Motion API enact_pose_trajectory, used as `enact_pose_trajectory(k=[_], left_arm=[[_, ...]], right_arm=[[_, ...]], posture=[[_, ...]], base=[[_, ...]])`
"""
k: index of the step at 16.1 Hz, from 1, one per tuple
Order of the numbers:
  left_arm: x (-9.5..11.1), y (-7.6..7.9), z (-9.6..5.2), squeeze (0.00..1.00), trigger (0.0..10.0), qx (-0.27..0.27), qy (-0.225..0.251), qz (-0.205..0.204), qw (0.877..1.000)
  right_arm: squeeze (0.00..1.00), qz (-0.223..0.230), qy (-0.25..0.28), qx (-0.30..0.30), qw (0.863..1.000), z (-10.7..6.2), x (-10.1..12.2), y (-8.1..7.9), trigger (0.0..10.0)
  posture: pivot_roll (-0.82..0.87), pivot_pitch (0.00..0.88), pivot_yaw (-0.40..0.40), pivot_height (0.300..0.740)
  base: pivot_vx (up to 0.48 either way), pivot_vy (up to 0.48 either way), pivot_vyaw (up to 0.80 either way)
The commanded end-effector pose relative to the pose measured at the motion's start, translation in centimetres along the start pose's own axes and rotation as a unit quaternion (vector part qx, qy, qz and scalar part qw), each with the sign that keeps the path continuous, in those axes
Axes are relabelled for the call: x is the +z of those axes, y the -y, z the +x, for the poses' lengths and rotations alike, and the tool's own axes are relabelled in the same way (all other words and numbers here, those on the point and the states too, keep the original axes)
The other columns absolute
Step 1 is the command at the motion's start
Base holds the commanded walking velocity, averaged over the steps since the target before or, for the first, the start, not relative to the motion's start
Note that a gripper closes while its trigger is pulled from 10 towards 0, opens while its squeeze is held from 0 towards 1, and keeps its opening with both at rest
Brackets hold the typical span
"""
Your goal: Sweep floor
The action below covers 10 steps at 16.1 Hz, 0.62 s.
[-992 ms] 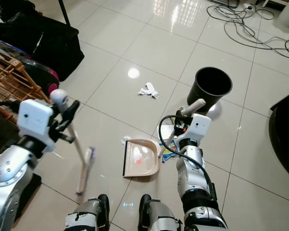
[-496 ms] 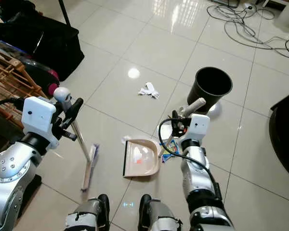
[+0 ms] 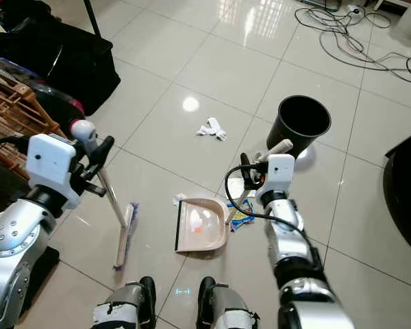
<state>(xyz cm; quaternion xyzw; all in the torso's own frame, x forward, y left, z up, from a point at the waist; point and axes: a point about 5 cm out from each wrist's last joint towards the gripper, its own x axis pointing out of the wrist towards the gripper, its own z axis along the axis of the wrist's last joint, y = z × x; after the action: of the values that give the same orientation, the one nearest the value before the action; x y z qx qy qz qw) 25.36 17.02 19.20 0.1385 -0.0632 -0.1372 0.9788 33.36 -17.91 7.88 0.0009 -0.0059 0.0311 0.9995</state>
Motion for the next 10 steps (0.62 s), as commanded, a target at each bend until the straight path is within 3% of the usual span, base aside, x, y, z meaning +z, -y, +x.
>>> enact_pose_trajectory(k=[1,6,7,8,9,10], left_arm=[[0.2,-0.2,-0.1,0.0,10.0,0.005,0.006,0.001,1.0],[0.2,0.1,-0.2,0.0,10.0,0.003,0.006,-0.005,1.0],[0.2,0.1,-0.3,0.0,10.0,0.002,0.006,-0.005,1.0],[0.2,0.1,-0.4,0.0,10.0,0.002,0.006,-0.005,1.0],[0.2,0.0,-0.5,0.0,10.0,0.002,0.005,-0.004,1.0],[0.2,0.0,-0.5,0.0,10.0,0.003,0.004,-0.003,1.0]], right_arm=[[0.0,-0.015,-0.007,-0.005,1.0,-0.3,-0.5,0.3,10.0],[0.0,-0.047,0.013,-0.019,0.999,-0.7,-0.5,1.1,10.0],[0.0,-0.044,0.019,-0.015,0.999,-0.8,-0.5,1.1,4.6],[0.0,-0.043,0.022,-0.015,0.999,-0.9,-0.4,1.2,1.5],[0.0,-0.04,0.022,-0.015,0.999,-0.9,-0.5,1.3,0.0],[0.0,-0.04,0.02,-0.017,0.999,-0.9,-0.5,1.3,0.0]], posture=[[0.22,0.268,-0.051,0.74],[0.23,0.263,-0.051,0.74],[0.23,0.263,-0.052,0.74],[0.23,0.262,-0.051,0.74],[0.23,0.265,-0.05,0.74],[0.23,0.268,-0.052,0.74]], base=[[0.0,0.0,0.0],[0.0,0.0,0.0],[0.0,0.0,0.0],[0.0,0.0,0.0],[0.0,0.0,0.0],[0.0,0.0,0.0]])
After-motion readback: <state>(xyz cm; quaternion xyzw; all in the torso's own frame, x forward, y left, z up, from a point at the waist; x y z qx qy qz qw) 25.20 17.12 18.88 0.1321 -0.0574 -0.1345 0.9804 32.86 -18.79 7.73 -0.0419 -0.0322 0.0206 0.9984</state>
